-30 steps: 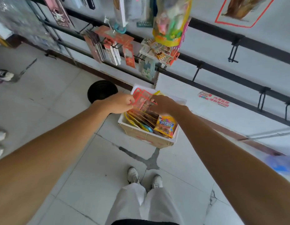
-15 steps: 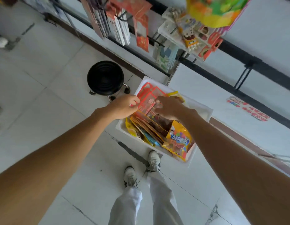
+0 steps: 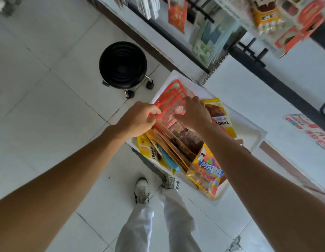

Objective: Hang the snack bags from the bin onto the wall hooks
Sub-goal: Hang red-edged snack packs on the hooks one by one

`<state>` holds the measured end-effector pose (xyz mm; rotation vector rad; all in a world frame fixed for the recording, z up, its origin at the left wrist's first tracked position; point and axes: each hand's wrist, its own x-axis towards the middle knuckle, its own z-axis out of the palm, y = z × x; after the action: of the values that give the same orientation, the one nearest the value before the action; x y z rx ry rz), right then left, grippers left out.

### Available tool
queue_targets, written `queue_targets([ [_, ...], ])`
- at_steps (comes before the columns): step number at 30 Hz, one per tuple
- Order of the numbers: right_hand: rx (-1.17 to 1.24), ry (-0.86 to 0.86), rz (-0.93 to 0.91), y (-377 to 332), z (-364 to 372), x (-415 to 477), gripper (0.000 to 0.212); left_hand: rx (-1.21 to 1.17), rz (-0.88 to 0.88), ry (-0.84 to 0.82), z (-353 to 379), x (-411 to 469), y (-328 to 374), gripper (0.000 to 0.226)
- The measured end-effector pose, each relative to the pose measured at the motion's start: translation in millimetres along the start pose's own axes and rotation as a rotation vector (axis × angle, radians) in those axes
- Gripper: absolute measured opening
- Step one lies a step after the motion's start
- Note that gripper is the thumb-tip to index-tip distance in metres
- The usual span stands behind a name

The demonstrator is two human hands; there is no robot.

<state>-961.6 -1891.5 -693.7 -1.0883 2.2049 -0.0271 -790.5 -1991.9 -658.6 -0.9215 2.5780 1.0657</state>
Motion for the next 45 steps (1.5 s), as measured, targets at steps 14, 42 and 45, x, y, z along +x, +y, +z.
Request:
queue_targets([
  [14, 0.308, 0.071, -0.142, -1.6, -32.4, -45.1, 0.009, -0.112, -0.076, -0.014, -26.8, -24.9, 24.6, 0.027],
  [42, 0.620, 0.589, -0.272, -97.4, -253.0, -283.3, 0.011, -0.025, 0.240, 0.172, -228.3, -167.4, 172.6, 0.020],
  [45, 0.642, 0.665, -0.302, -103.9, -277.3, -321.6, 0.013, 0.001, 0.298, 0.176, -247.2, -184.0, 189.4, 0.019],
])
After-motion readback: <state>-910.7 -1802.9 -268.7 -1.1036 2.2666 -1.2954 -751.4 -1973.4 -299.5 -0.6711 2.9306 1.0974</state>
